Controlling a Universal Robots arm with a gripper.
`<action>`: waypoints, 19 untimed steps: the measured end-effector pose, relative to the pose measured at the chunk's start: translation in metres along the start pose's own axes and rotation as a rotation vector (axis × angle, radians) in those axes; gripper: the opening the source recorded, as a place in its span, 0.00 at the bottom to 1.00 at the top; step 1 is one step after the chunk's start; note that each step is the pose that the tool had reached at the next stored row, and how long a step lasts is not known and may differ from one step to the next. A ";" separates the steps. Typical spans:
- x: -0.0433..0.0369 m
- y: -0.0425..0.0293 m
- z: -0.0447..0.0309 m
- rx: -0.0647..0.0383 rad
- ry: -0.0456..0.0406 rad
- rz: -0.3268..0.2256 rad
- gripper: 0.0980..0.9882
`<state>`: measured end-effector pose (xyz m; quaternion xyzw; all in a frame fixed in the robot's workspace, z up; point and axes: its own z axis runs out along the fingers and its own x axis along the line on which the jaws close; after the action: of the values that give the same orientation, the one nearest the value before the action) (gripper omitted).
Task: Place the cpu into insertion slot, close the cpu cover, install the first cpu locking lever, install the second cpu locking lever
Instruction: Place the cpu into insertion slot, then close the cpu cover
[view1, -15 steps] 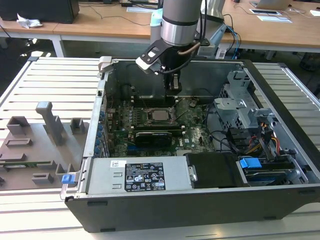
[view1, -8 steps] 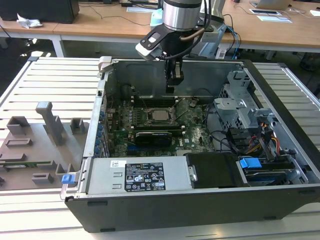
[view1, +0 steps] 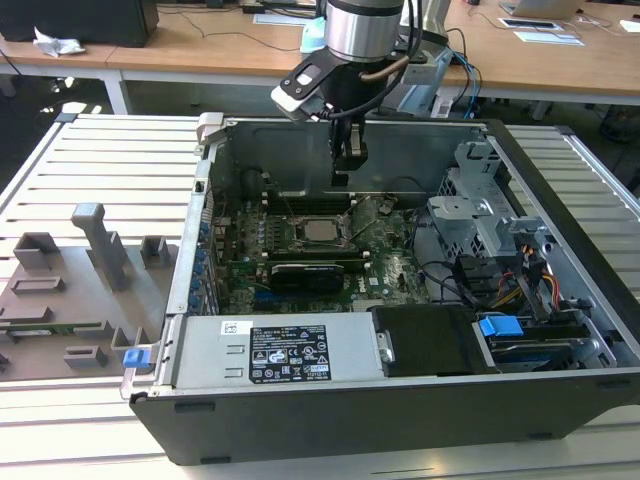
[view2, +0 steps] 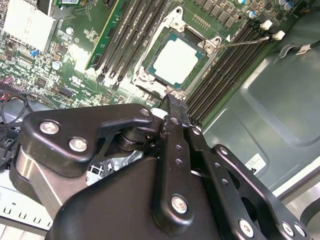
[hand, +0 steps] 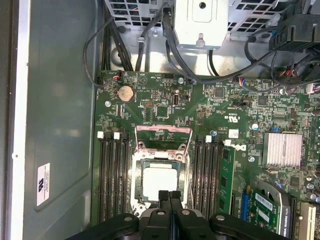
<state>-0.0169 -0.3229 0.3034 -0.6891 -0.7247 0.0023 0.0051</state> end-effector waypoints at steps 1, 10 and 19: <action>0.0000 0.0000 0.0000 0.000 0.0000 0.000 0.01; -0.0003 0.0108 -0.0002 0.000 -0.0009 0.000 0.01; -0.0004 0.0552 -0.0007 0.002 -0.0142 0.000 0.01</action>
<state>0.0383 -0.3205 0.3035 -0.6891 -0.7247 0.0077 0.0004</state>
